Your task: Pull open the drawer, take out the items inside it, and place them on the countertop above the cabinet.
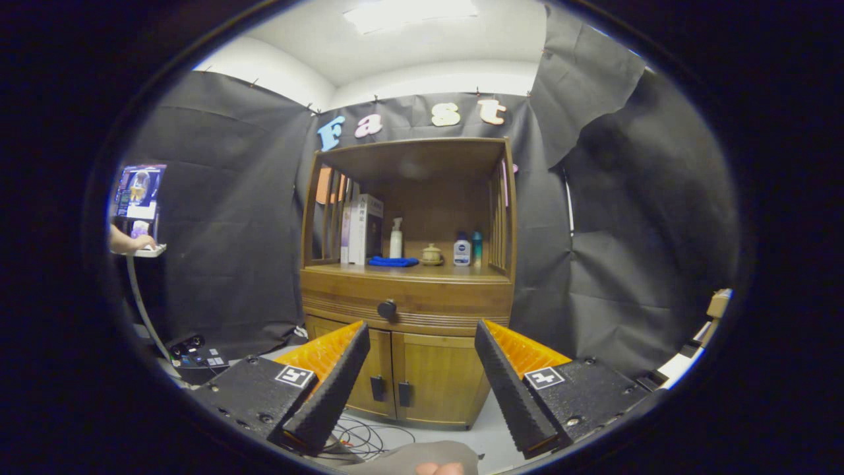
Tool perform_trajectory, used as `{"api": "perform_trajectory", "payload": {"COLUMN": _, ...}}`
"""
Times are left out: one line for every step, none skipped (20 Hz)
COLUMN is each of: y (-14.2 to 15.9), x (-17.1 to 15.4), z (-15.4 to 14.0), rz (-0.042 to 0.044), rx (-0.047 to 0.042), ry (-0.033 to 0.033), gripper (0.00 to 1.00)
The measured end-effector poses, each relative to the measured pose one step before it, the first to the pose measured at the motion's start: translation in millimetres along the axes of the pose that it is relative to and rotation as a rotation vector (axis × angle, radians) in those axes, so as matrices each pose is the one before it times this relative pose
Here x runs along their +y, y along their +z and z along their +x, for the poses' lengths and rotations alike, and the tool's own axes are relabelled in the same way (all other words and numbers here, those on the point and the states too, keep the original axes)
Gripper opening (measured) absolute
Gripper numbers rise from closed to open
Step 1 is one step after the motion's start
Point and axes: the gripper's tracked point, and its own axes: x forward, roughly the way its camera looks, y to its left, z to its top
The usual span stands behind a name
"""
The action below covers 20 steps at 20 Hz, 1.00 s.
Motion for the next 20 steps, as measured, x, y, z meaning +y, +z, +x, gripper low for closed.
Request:
{"api": "perform_trajectory", "payload": {"y": -0.09, "x": 0.76, "z": -0.04, "rz": -0.00298, "rx": 0.00167, "ry": 0.00285, "gripper": 1.00}}
{"api": "perform_trajectory", "payload": {"y": -0.75, "x": 0.25, "z": 0.25, "rz": -0.00372, "rx": 0.00200, "ry": 0.00138, "gripper": 1.00}}
{"api": "perform_trajectory", "payload": {"y": 0.91, "x": 0.30, "z": -0.26, "rz": -0.00104, "rx": -0.00049, "ry": 0.00261, "gripper": 1.00}}
{"api": "perform_trajectory", "payload": {"y": 0.10, "x": 0.30, "z": 0.02, "rz": -0.00005, "rx": -0.00066, "ry": 0.00200, "gripper": 1.00}}
{"api": "perform_trajectory", "payload": {"y": 1.19, "x": -0.05, "z": -0.38, "rz": -0.00105, "rx": -0.00270, "ry": 0.00100, "gripper": 1.00}}
{"api": "perform_trajectory", "payload": {"y": -1.56, "x": 0.23, "z": -0.33, "rz": -0.00089, "rx": -0.00044, "ry": 0.00089, "gripper": 1.00}}
{"api": "perform_trajectory", "payload": {"y": -0.58, "x": 0.55, "z": -0.29, "rz": 0.00088, "rx": 0.00184, "ry": 0.00137, "gripper": 1.00}}
{"api": "perform_trajectory", "payload": {"y": 0.21, "x": 0.24, "z": 0.46, "rz": 0.00151, "rx": 0.00033, "ry": 0.00433, "gripper": 1.00}}
{"api": "perform_trajectory", "payload": {"y": 0.55, "x": -0.32, "z": 1.12, "rz": -0.00158, "rx": -0.00016, "ry": 0.00042, "gripper": 1.00}}
{"api": "perform_trajectory", "payload": {"y": -0.39, "x": -1.00, "z": 0.31, "rz": -0.00253, "rx": -0.00356, "ry": 0.00049, "gripper": 1.00}}
{"api": "perform_trajectory", "payload": {"y": 1.39, "x": -1.22, "z": 2.51, "rz": 0.00705, "rx": -0.01107, "ry": -0.00783, "gripper": 1.00}}
{"api": "perform_trajectory", "payload": {"y": -0.61, "x": 1.79, "z": 3.66, "rz": 0.01099, "rx": -0.00362, "ry": -0.00533, "gripper": 1.00}}
{"api": "perform_trajectory", "payload": {"y": -3.24, "x": 1.94, "z": 10.46, "rz": 0.00883, "rx": 0.01837, "ry": -0.00902, "gripper": 1.00}}
{"api": "perform_trajectory", "payload": {"y": -6.45, "x": 2.00, "z": 13.70, "rz": 0.01440, "rx": 0.02242, "ry": -0.00688, "gripper": 1.00}}
{"api": "perform_trajectory", "payload": {"y": 0.98, "x": 6.34, "z": 16.03, "rz": 0.01712, "rx": 0.00572, "ry": 0.00287, "gripper": 1.00}}
{"api": "perform_trajectory", "payload": {"y": 4.07, "x": 4.95, "z": 22.80, "rz": 0.00850, "rx": 0.00077, "ry": -0.00735, "gripper": 1.00}}
{"api": "perform_trajectory", "payload": {"y": 2.36, "x": 5.44, "z": 23.07, "rz": -0.00179, "rx": 0.00238, "ry": -0.01005, "gripper": 1.00}}
{"api": "perform_trajectory", "payload": {"y": 0.15, "x": 8.30, "z": 24.93, "rz": 0.00152, "rx": 0.00507, "ry": -0.00451, "gripper": 1.00}}
{"api": "perform_trajectory", "payload": {"y": -1.03, "x": 9.13, "z": 24.04, "rz": 0.00641, "rx": 0.01377, "ry": -0.00194, "gripper": 1.00}}
{"api": "perform_trajectory", "payload": {"y": -4.75, "x": 8.93, "z": 23.50, "rz": 0.00378, "rx": 0.01636, "ry": 0.00322, "gripper": 1.00}}
